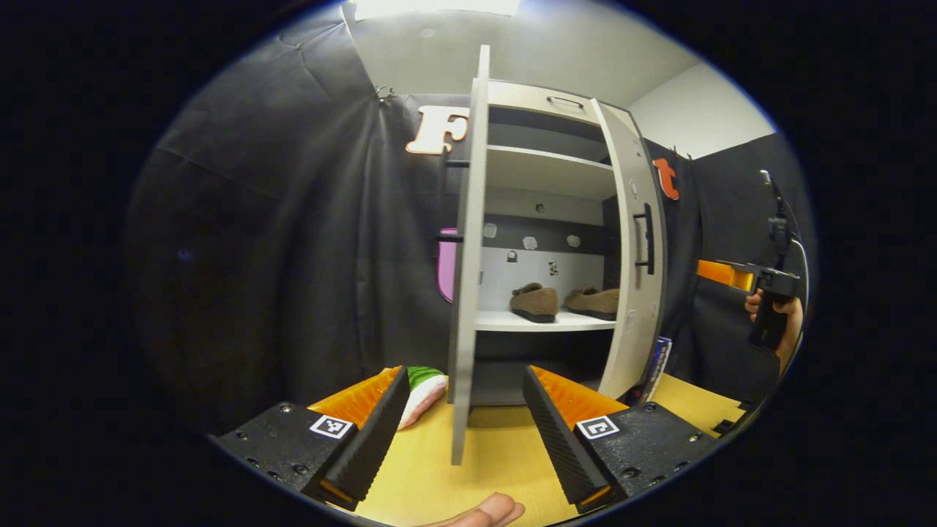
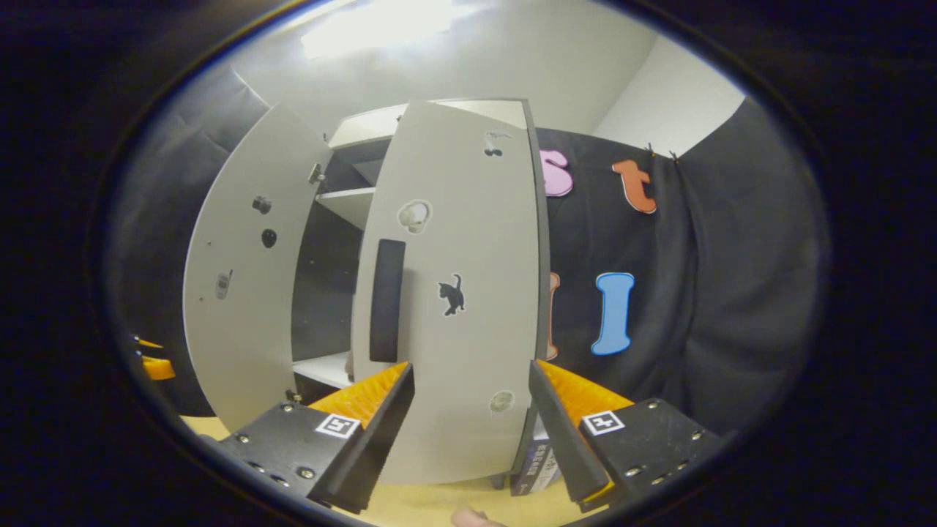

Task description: Grab one shoe with the right hand and put it into the shoe cabinet, grab the other shoe with the left hand and put it into the shoe cabinet; then close the right door with the right hand and the left door with the left hand.

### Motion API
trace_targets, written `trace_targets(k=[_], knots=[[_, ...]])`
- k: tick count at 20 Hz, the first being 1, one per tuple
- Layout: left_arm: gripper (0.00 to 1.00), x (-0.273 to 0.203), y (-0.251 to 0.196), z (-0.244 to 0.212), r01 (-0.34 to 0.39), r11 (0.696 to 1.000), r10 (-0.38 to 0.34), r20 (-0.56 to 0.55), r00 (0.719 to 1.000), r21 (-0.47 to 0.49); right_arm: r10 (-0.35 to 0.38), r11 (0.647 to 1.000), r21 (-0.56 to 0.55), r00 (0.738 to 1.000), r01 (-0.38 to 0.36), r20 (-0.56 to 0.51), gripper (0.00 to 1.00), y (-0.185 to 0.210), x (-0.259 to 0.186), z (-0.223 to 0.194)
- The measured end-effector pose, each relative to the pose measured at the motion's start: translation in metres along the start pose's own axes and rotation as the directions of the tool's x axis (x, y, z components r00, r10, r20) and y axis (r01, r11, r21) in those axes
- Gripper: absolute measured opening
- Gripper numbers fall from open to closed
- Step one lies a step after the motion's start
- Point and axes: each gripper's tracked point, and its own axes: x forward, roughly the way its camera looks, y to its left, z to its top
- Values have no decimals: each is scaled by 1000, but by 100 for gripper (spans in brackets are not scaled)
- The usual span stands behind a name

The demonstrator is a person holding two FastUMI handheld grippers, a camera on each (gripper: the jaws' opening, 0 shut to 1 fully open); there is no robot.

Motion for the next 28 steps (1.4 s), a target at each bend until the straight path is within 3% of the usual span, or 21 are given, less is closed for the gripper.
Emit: trace_targets(k=[1,3,4,6,7,9,10,11,12,18,21,22,23,24,25,26,27,28], knots=[[92,1,13,7,-21,1000,21,7,1000,-1,16,1000,2,1000,-16,6,94,7,-9,4],[95,-1,38,20,-70,998,70,20,997,3,10,1000,-13,1000,-9,11,93,11,-27,9],[91,1,54,30,-99,995,99,29,995,9,-4,1000,-26,1000,5,13,95,12,-41,12],[95,2,85,46,-164,986,163,59,985,8,-2,999,-45,1000,3,10,95,20,-56,14],[90,6,99,56,-190,982,189,69,980,1,3,999,-49,1000,-3,3,96,24,-63,13],[95,17,116,69,-216,976,218,70,973,-33,11,999,-51,1000,-11,-7,96,26,-76,12],[91,24,122,76,-207,977,211,73,975,-53,16,998,-56,1000,-16,-11,95,27,-81,11],[95,35,127,84,-194,979,199,71,977,-69,17,998,-61,1000,-18,-14,95,28,-87,11],[91,47,131,91,-176,981,182,77,980,-79,18,998,-62,1000,-19,-12,95,28,-92,10],[95,113,121,119,-45,995,52,78,996,-86,65,998,-21,998,-65,-23,95,35,-116,7],[95,126,101,122,33,995,-26,76,997,-92,77,997,-9,997,-77,-22,95,33,-126,7],[91,129,94,123,49,996,-43,70,997,-78,77,997,-7,997,-77,-20,95,31,-127,7],[95,132,85,123,62,996,-58,60,997,-65,76,997,-6,997,-76,-18,95,29,-129,6],[95,128,82,127,49,997,-46,62,997,-57,71,997,-2,997,-71,-17,95,25,-131,6],[88,132,84,133,35,998,-31,75,997,-51,67,998,5,998,-66,-17,95,22,-132,5],[92,129,85,140,13,998,-8,99,995,-55,63,998,13,998,-63,-17,95,19,-133,4],[87,128,85,148,-7,997,17,123,992,-77,60,998,22,998,-60,-18,95,16,-133,2],[90,128,81,152,-7,996,20,135,991,-90,60,998,34,998,-60,-20,95,13,-134,1]])
